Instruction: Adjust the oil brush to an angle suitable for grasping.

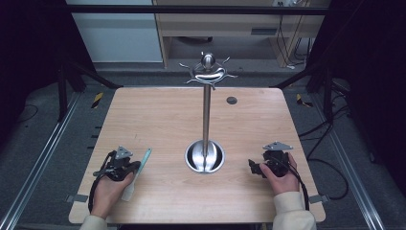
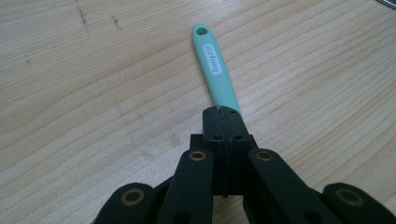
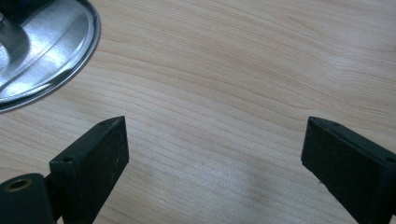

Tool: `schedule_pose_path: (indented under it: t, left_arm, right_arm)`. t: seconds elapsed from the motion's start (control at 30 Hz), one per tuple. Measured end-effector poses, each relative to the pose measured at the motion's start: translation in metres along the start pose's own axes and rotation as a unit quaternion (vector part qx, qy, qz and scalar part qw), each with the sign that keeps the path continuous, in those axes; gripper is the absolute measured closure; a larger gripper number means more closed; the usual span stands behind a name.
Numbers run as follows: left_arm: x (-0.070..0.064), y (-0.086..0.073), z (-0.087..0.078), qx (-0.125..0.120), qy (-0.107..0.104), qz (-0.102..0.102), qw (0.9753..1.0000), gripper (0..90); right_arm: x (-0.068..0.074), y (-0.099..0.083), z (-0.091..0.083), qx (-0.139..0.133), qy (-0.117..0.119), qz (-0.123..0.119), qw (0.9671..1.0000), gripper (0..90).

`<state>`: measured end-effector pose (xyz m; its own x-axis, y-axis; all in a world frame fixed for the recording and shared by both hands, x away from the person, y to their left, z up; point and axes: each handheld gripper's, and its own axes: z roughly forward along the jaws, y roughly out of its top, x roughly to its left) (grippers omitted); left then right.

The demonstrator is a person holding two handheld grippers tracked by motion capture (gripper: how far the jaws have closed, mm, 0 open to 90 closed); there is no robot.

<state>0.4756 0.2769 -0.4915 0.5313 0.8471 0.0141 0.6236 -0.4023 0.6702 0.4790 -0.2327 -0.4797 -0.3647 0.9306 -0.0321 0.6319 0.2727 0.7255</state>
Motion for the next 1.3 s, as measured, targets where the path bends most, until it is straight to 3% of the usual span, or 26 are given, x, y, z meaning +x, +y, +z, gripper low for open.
schedule_pose_path:
  t: [0.1, 0.5, 0.53, 0.77, 0.87, 1.07, 1.3]
  left_arm:
    - [-0.003, 0.001, 0.001, -0.004, -0.01, 0.001, 0.9999, 90.0]
    - [-0.022, 0.005, 0.002, 0.009, -0.037, 0.044, 0.9983, 90.0]
    - [-0.026, 0.005, 0.001, 0.011, -0.034, 0.053, 0.9979, 90.0]
    - [-0.032, 0.013, -0.015, 0.011, -0.014, 0.058, 0.9981, 90.0]
    - [-0.037, 0.023, -0.026, 0.04, 0.001, 0.065, 0.9971, 89.9]
    - [-0.046, 0.043, -0.039, 0.115, 0.001, 0.077, 0.9903, 81.3]
    - [-0.049, 0.05, -0.029, 0.173, -0.013, 0.078, 0.9817, 73.1]
  right_arm:
    - [0.0, 0.0, 0.0, 0.0, 0.001, 0.002, 1.0, 8.1]
    - [0.0, 0.0, 0.0, 0.0, 0.002, 0.001, 1.0, 8.1]
    - [0.0, 0.0, 0.0, 0.0, 0.0, 0.0, 1.0, 8.1]
    - [0.0, 0.0, -0.001, 0.0, 0.002, 0.002, 1.0, 8.1]
    - [0.0, 0.001, -0.001, -0.002, 0.002, 0.007, 1.0, 8.1]
    - [-0.001, 0.001, -0.002, -0.004, 0.002, 0.007, 1.0, 8.1]
    - [-0.001, 0.001, -0.002, -0.005, 0.003, 0.007, 1.0, 8.1]
